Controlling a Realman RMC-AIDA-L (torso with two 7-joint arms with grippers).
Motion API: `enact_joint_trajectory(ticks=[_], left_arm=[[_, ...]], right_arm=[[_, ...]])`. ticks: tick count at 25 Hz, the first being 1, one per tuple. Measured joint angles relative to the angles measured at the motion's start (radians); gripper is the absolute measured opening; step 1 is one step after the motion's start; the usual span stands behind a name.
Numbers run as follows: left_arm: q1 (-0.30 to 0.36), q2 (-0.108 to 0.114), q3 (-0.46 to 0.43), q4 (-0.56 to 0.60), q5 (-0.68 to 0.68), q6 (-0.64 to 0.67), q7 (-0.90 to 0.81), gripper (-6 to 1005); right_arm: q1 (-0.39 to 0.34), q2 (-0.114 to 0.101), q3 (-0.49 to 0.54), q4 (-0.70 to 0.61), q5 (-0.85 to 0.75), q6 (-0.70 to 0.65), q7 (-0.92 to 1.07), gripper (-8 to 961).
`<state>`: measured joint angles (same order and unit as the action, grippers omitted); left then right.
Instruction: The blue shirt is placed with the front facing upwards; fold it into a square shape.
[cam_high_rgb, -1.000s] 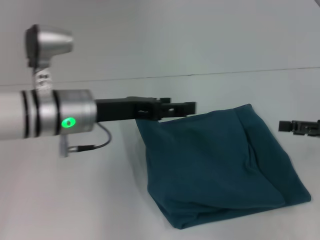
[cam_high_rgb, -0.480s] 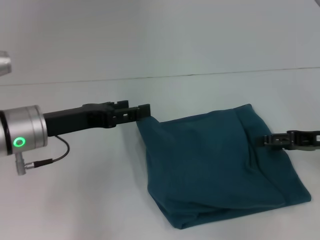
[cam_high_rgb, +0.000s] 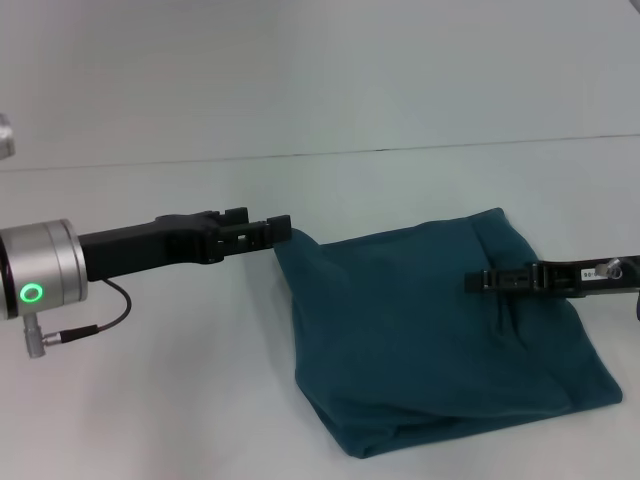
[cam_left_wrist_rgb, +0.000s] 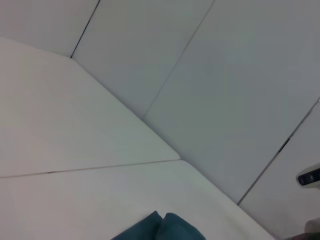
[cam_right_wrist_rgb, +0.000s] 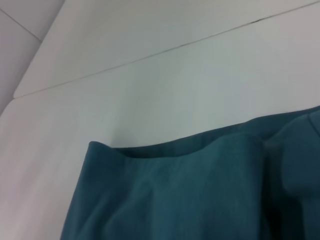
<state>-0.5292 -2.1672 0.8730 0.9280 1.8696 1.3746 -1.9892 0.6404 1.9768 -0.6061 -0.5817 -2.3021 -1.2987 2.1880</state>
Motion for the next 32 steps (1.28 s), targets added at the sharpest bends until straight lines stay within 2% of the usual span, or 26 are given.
enact_joint_trajectory(ticks=[11,16,19,24,30,32], left_arm=[[0.001,0.002,-0.002,0.000,0.019,0.001,0.001,892],[0.004,0.001,-0.003,-0.001,0.019,0.001,0.002,891],[0.005,0.001,-0.003,-0.002,0.019,0.001,0.003,891],[0.005,0.000,-0.003,-0.002,0.019,0.001,0.004,891],[0.005,0.000,-0.003,-0.005,0.019,0.001,0.004,892],[0.005,0.000,-0.005,-0.009,0.019,0.001,0.004,892]], right_arm=[[0.018,0.032,-0.031,0.002,-0.001,0.068,-0.006,919],[0.025,0.035,-0.050,0.004,-0.001,0.072,-0.002,734],[0.025,0.035,-0.051,0.010,-0.001,0.075,-0.001,520],[0.013,0.036,-0.051,0.011,0.000,0.079,0.000,277],[0.007,0.036,-0.045,0.009,0.007,0.081,-0.004,56],[0.009,0.030,-0.043,0.004,0.019,0.070,-0.007,50]])
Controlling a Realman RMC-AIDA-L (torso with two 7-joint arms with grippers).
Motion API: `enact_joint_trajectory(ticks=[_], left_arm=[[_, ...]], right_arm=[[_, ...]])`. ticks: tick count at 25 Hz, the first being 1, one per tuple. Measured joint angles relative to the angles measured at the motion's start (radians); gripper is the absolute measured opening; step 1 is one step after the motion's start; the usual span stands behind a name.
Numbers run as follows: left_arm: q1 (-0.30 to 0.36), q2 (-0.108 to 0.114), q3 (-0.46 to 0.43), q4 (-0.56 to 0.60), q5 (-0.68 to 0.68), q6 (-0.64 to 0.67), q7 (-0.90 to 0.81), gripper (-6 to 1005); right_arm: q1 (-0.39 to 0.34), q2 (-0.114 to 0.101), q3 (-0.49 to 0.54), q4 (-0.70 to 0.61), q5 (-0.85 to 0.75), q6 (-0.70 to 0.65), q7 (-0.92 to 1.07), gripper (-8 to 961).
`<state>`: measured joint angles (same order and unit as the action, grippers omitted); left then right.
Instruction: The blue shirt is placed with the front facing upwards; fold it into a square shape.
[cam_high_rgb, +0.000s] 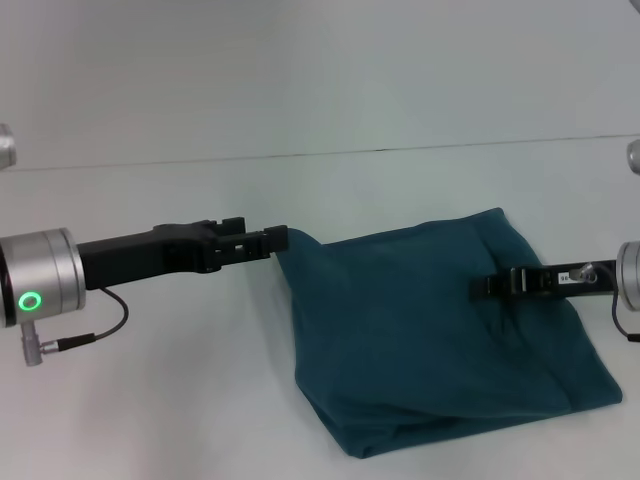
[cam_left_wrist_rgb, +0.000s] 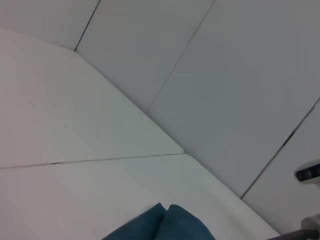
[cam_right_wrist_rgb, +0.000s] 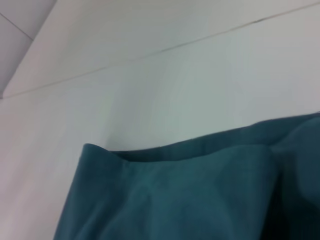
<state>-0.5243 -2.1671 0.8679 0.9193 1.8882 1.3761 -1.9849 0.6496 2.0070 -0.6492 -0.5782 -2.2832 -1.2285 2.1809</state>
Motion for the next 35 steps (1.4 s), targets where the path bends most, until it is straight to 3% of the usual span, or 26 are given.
enact_joint_trajectory(ticks=[24,35], left_arm=[[0.006,0.002,-0.038,-0.009,-0.002,0.000,0.000,887],[0.003,0.004,-0.050,-0.012,0.000,0.000,0.002,888]], right_arm=[[0.011,-0.014,0.000,-0.186,0.246,-0.371,-0.017,24],[-0.013,-0.062,0.007,-0.187,0.433,-0.517,-0.011,25]])
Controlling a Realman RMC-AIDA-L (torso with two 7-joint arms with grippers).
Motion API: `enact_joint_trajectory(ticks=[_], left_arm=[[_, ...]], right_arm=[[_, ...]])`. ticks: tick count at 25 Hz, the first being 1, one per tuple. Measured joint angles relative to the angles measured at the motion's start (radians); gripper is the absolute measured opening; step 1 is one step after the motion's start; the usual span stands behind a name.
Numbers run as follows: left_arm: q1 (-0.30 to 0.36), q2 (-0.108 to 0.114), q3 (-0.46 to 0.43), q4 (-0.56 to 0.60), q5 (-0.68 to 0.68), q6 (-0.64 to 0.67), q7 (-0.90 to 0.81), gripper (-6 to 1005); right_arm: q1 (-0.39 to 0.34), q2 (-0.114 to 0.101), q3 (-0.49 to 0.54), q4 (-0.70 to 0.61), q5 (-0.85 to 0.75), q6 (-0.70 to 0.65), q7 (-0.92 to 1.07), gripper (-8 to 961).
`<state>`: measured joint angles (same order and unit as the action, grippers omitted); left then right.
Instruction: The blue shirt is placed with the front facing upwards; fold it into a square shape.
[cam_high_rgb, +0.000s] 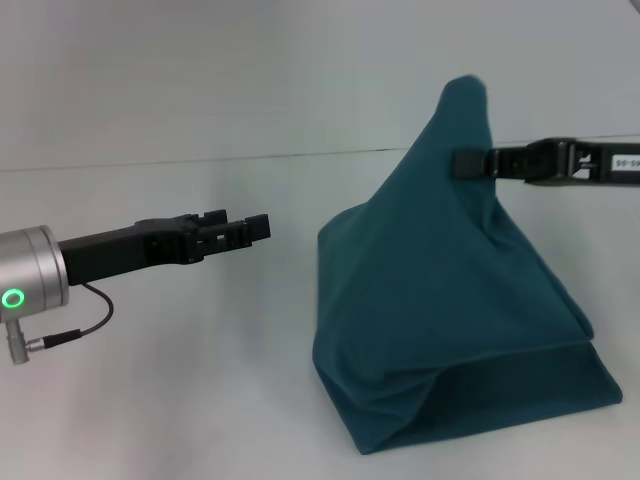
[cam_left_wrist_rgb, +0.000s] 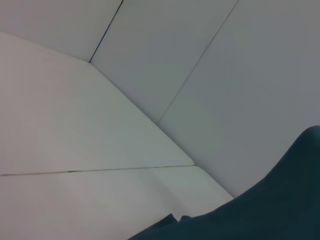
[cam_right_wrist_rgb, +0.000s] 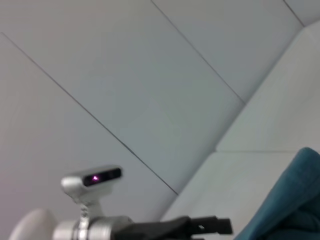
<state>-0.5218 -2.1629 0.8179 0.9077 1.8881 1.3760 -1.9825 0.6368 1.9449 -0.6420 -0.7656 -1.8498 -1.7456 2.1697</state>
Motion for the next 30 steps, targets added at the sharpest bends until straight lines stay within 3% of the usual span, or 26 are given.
enact_joint_trajectory(ticks=[7,20,30], left_arm=[[-0.001,0.000,-0.002,-0.001,0.000,0.000,0.002,888],[-0.005,0.000,0.006,-0.007,0.000,-0.006,0.001,887],[-0.007,0.000,0.004,-0.027,0.000,-0.009,-0.001,888]], right_arm=[[-0.025,-0.018,0.018,0.008,0.017,-0.014,0.005,25],[-0.084,-0.018,0.013,0.054,-0.125,0.189,-0.004,26],[-0.089,-0.018,0.020,0.057,-0.139,0.200,-0.003,26]])
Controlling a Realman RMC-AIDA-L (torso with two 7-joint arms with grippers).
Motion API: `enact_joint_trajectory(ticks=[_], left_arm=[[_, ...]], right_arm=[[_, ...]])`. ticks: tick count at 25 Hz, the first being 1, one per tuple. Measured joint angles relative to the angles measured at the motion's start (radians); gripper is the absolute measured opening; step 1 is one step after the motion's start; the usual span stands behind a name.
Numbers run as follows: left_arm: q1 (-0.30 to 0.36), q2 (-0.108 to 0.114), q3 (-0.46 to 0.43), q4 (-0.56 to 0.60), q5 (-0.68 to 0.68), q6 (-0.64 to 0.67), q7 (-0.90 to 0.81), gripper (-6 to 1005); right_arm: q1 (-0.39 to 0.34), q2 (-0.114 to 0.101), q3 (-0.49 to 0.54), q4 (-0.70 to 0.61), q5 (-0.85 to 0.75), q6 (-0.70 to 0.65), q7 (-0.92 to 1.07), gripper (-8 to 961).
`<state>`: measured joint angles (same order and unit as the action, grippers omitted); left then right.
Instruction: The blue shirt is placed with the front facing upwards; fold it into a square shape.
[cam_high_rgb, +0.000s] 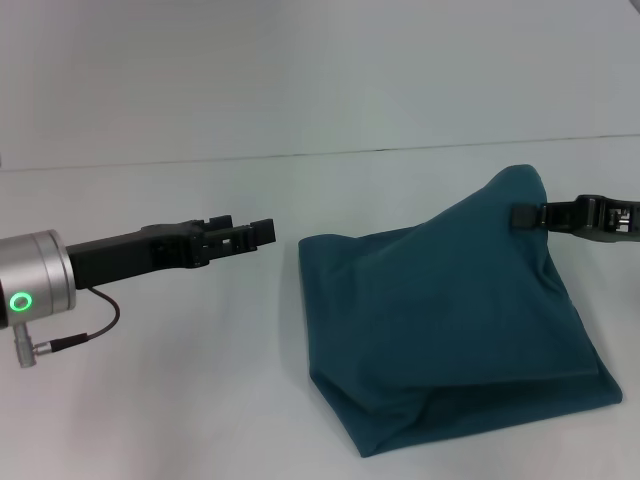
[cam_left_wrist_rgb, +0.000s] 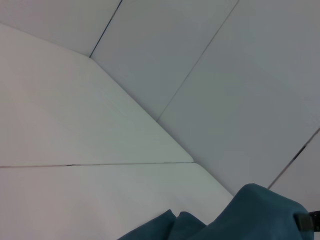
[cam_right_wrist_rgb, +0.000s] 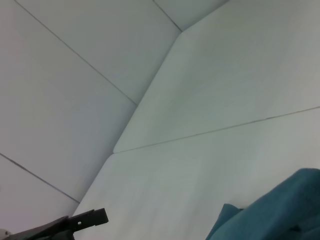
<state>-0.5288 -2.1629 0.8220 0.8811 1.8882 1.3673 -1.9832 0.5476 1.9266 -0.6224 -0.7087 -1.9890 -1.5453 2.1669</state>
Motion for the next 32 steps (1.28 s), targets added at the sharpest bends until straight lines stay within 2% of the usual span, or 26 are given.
enact_joint_trajectory(ticks=[9,28,32], left_arm=[[0.000,0.000,0.003,-0.002,0.000,0.003,-0.001,888],[-0.006,0.000,0.003,-0.016,0.000,-0.002,-0.003,888],[-0.008,0.000,0.003,-0.017,0.000,-0.003,-0.003,888]], right_arm=[[-0.017,-0.002,0.000,0.006,-0.019,0.043,0.001,26],[-0.036,0.030,0.005,0.027,-0.093,0.286,-0.011,27],[-0.061,0.022,0.039,0.021,-0.091,0.273,-0.028,185]])
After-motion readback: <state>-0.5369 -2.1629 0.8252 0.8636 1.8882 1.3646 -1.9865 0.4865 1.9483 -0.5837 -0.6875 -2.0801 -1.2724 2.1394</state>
